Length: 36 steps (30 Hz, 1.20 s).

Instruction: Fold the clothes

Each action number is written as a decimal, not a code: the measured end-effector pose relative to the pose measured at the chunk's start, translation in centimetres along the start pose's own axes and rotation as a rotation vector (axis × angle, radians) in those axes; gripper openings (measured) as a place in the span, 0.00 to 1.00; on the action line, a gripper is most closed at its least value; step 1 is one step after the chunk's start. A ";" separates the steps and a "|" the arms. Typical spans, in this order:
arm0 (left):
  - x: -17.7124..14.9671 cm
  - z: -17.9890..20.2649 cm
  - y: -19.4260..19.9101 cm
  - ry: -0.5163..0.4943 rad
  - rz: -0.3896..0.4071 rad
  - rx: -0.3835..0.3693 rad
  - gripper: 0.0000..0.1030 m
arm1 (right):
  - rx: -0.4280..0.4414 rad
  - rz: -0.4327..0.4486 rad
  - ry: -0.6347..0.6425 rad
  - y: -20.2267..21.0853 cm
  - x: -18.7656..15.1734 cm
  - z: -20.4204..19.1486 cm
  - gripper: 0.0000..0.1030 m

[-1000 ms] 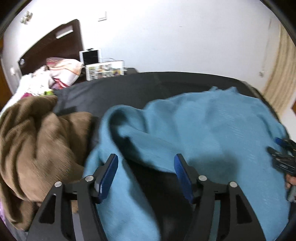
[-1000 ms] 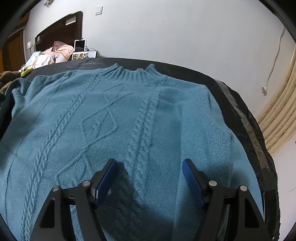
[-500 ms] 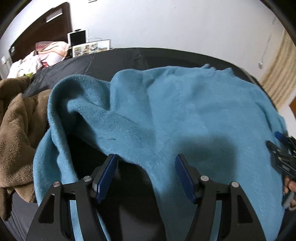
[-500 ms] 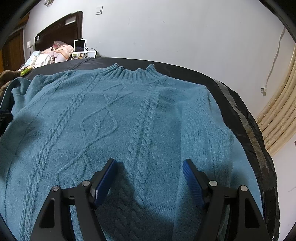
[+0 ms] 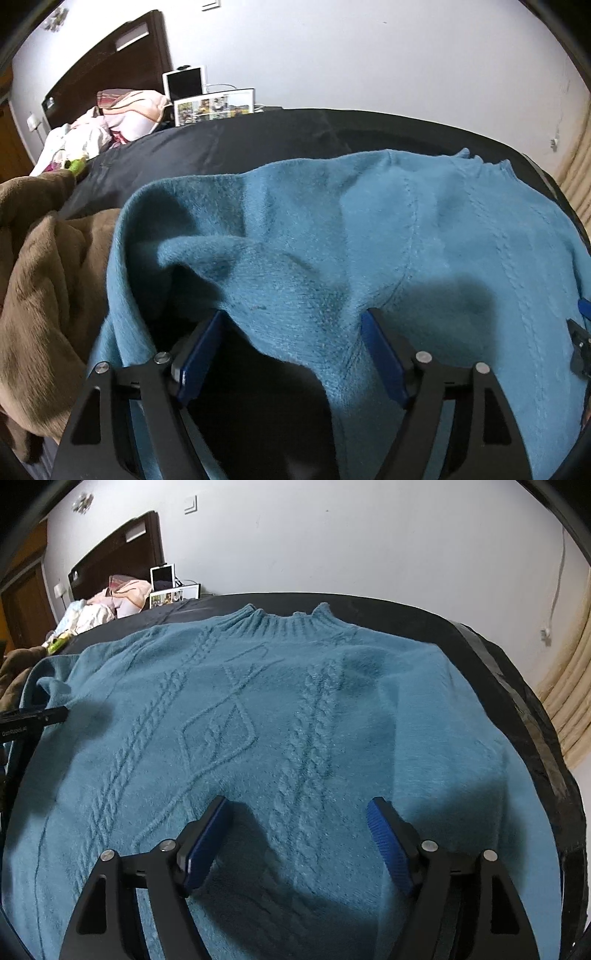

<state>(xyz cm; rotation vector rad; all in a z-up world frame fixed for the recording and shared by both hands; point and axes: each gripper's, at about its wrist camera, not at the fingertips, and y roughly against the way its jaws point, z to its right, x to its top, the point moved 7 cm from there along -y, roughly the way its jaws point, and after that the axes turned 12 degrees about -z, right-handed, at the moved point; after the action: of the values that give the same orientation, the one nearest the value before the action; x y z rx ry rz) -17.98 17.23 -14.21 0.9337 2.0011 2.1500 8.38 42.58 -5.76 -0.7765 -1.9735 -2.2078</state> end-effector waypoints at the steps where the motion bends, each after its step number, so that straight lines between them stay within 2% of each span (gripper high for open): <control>1: 0.4 -1.0 0.0 0.012 0.014 0.059 0.72 | 0.001 -0.001 0.003 -0.1 0.1 -0.2 0.77; 2: 0.7 -2.2 -0.1 0.027 0.018 0.120 0.70 | 0.002 -0.001 0.008 -0.3 0.4 -0.4 0.78; 5: 1.9 -5.5 -0.9 0.092 -0.007 0.055 0.70 | 0.008 -0.006 0.012 -0.9 1.4 -1.0 0.82; 6: 2.1 -5.9 -0.9 0.090 -0.012 0.057 0.70 | 0.010 -0.008 0.010 -1.1 1.8 -1.2 0.83; 8: 2.5 -6.2 -1.0 0.071 -0.011 0.072 0.69 | 0.009 -0.014 0.007 -1.7 2.9 -2.2 0.88; 11: 3.2 -6.5 -1.2 0.057 0.003 0.107 0.69 | 0.009 -0.020 0.007 -2.3 4.1 -3.8 0.90; 16: 4.9 -7.8 -2.3 0.085 -0.001 0.116 0.69 | 0.008 -0.029 -0.007 -3.2 5.7 -5.6 0.97; 20: 6.2 -8.7 -3.1 0.101 -0.003 0.160 0.69 | 0.004 -0.031 -0.017 -3.6 6.7 -6.9 0.99; 23: 6.6 -9.2 -3.4 0.111 -0.023 0.155 0.69 | 0.003 -0.031 -0.019 -3.9 7.3 -7.5 0.99; 28: 5.6 -8.3 -2.2 0.089 -0.045 0.134 0.70 | 0.021 -0.042 0.008 -4.0 7.6 -7.7 0.99; 31: 4.6 -6.8 -0.1 0.054 -0.021 0.127 0.70 | 0.086 -0.065 0.015 -3.0 7.2 -6.8 0.99; 33: 4.1 -5.4 1.4 0.028 0.000 0.104 0.70 | 0.133 -0.038 0.008 -1.2 6.5 -5.7 0.99; 36: 3.3 -3.0 3.3 -0.018 0.027 0.073 0.74 | 0.123 0.044 0.013 2.8 5.3 -2.8 0.99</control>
<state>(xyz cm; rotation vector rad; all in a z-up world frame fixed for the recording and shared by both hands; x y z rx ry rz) -20.94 15.49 -9.82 0.9919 2.0831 2.0873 3.95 40.88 -1.14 -0.7801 -2.0426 -2.0400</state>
